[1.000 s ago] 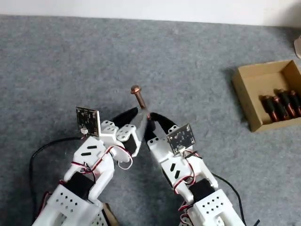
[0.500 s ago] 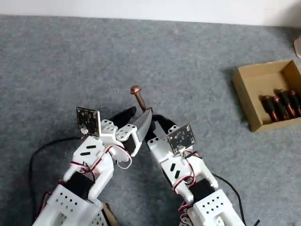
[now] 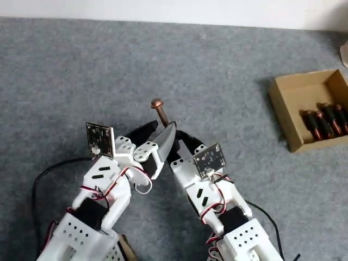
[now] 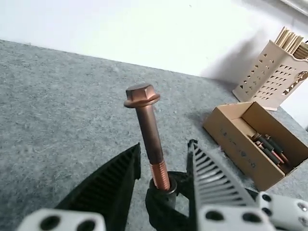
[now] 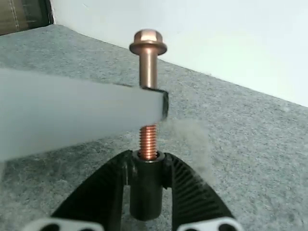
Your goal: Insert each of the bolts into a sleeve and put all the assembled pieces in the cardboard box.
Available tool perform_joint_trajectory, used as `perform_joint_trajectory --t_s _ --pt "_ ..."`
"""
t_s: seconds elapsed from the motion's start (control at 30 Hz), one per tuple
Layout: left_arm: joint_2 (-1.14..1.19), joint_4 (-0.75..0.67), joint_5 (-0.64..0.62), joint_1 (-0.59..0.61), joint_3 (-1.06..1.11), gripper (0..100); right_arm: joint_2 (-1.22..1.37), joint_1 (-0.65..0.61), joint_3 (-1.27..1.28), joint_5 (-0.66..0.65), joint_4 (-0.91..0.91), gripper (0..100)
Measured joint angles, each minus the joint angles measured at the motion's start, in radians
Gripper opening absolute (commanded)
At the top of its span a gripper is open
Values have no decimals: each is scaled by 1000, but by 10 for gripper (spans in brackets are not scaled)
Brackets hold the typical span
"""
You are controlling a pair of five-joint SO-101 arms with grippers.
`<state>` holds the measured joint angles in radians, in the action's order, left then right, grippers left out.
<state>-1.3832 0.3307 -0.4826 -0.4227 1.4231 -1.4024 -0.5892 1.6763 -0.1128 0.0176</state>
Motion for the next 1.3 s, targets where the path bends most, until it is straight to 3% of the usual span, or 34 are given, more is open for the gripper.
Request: perform_joint_trajectory --t_s 0.37,0.63,0.8,1.3 --pt "417 40 -58 0 -215 154 0 0 0 0 0 6" --pt "434 14 -61 29 -221 141 0 0 0 0 0 6" --pt "434 0 -61 57 -221 0 0 -2 0 0 0 6" --pt "434 -46 -63 35 -222 6 0 -3 0 0 0 6"
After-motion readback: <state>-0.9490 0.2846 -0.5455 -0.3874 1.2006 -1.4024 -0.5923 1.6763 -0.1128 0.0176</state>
